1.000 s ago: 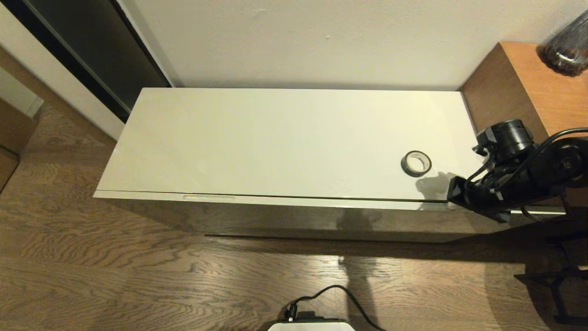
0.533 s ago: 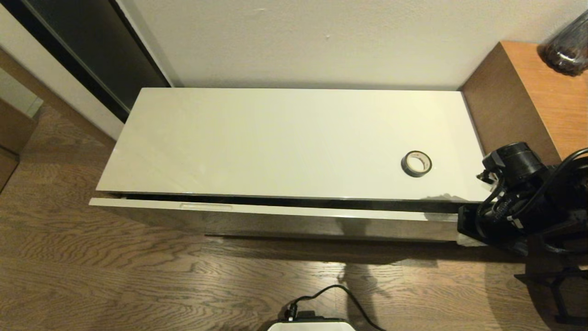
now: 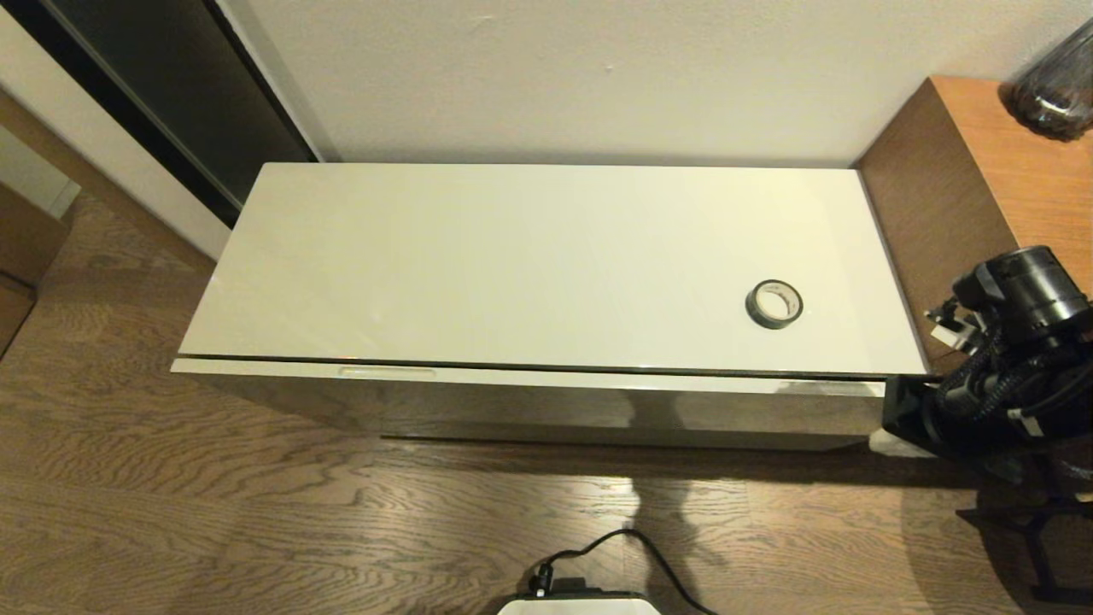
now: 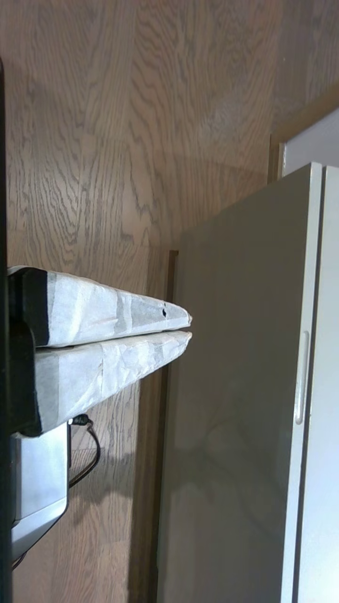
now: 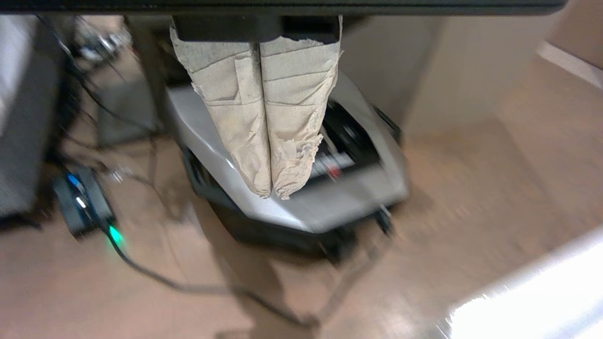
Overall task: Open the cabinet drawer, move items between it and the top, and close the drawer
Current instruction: Open the drawer
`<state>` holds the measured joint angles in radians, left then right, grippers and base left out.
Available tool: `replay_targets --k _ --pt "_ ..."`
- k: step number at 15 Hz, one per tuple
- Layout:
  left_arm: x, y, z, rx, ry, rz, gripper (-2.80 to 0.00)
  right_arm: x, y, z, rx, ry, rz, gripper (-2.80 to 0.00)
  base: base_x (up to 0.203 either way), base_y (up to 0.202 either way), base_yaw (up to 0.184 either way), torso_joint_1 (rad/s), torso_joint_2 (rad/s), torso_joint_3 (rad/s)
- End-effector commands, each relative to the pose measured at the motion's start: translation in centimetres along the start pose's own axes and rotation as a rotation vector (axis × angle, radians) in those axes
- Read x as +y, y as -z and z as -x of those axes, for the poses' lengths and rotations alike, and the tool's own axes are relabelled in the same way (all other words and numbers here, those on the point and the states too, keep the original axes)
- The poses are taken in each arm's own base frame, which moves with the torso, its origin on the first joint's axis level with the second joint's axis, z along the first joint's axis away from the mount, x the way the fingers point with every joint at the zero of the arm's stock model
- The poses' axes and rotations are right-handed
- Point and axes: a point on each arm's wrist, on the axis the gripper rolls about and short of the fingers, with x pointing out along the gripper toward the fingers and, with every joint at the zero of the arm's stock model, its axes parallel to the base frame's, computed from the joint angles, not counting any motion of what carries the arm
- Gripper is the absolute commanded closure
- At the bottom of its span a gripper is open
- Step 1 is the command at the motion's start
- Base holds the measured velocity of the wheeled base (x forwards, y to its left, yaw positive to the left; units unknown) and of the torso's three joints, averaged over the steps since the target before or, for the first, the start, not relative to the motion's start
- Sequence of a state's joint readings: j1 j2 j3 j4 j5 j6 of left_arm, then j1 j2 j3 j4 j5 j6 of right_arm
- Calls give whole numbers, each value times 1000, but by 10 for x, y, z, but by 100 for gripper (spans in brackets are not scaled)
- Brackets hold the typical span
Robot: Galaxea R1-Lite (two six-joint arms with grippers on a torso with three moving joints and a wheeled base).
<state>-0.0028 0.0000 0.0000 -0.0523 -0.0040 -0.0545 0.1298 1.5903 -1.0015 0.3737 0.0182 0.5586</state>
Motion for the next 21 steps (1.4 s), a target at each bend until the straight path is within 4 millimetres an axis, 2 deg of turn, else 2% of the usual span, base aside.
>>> replay_targets --k 1,5,10,13,15,21 --pt "0 0 0 2 1 1 0 15 -25 -21 -10 2 -36 0 0 0 0 0 0 0" --pt "0 0 0 2 1 1 0 31 -55 -56 -40 33 -107 0 0 0 0 0 0 0" --pt "0 0 0 0 1 1 0 34 -66 -79 -58 42 -119 0 0 0 0 0 0 0" --pt "0 0 0 2 1 1 0 34 -68 -81 -61 43 -118 0 0 0 0 0 0 0" --pt "0 0 0 2 1 1 0 29 -60 -84 -28 65 -119 0 0 0 0 0 0 0" --pt "0 0 0 0 1 1 0 -5 -1 -94 152 180 -114 0 0 0 0 0 0 0"
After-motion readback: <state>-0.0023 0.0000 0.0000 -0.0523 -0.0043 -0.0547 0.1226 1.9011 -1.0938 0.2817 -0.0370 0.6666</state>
